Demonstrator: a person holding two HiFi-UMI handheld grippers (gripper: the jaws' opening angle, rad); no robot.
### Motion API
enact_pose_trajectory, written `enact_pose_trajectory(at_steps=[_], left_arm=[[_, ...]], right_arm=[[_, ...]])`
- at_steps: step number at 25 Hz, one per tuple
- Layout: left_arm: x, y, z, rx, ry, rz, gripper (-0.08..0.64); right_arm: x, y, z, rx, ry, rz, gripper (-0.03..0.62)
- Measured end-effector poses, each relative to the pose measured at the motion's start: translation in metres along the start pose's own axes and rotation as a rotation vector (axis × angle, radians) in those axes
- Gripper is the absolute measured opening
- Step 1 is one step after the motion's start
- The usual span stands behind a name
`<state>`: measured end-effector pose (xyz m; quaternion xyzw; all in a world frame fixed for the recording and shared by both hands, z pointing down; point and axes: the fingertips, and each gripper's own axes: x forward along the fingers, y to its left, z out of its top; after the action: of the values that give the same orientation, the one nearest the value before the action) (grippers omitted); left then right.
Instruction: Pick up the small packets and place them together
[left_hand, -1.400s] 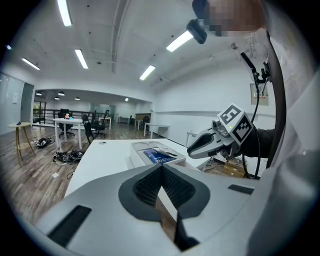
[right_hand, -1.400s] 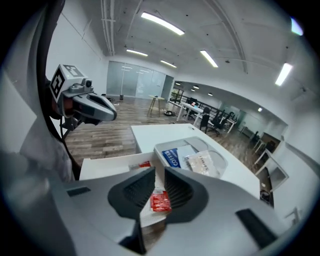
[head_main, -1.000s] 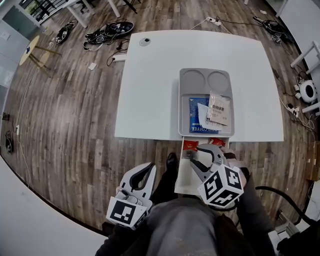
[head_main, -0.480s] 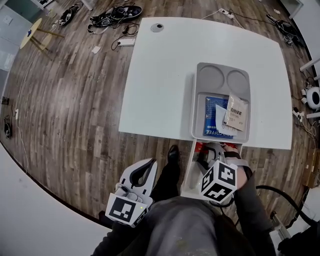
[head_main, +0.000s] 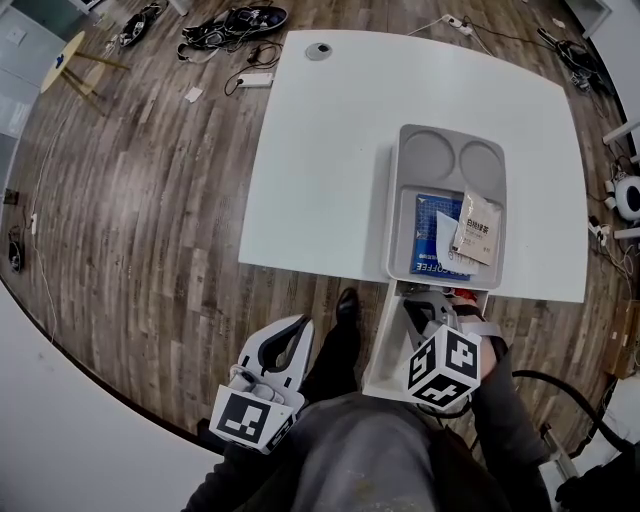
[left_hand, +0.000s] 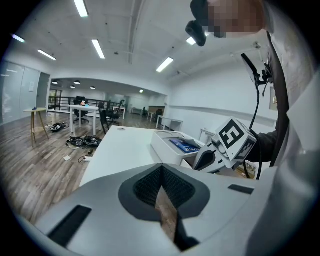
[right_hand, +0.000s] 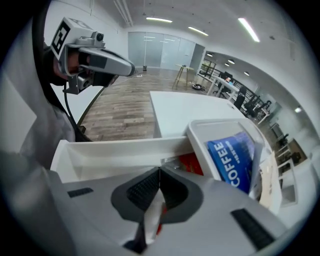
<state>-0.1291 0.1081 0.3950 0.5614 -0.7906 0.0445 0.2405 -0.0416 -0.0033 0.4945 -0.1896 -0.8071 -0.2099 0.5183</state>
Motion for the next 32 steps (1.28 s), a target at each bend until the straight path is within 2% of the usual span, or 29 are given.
enact_pose_trajectory(at_steps=[4,9,12,18,26,32], left_arm=[[0.001,-0.003,0.000,0.000,0.000,-0.005,-0.003],[0.001,-0.003,-0.001,-0.001,0.003,-0.009,-0.003],[0.000,-0.004,0.000,-0.003,0.008,-0.005,-0.003],[-0.004,0.003,0.000,-0.004,0.003,0.009,-0.003],[-0.006,-0.003,0.004,0.008,-0.008,-0.009,-0.003],[-0.006,-0.017,0.006,0.024,-0.015,-0.027,-0.003]], right_arm=[[-0.003,-0.014,0.000,-0.001,-0.006,-0.106,0.006],[-0.004,-0.024,-0.001,-0.080,0.040,-0.247,0.006],[0.000,-0.023,-0.004,-0.126,0.081,-0.281,0.006],[0.008,-0.023,-0.009,-0.138,0.129,-0.265,0.006],[0.003,0.023,-0.010,-0.185,0.120,-0.104,0.006],[-0.001,0.049,-0.015,-0.185,0.101,-0.047,0.005]])
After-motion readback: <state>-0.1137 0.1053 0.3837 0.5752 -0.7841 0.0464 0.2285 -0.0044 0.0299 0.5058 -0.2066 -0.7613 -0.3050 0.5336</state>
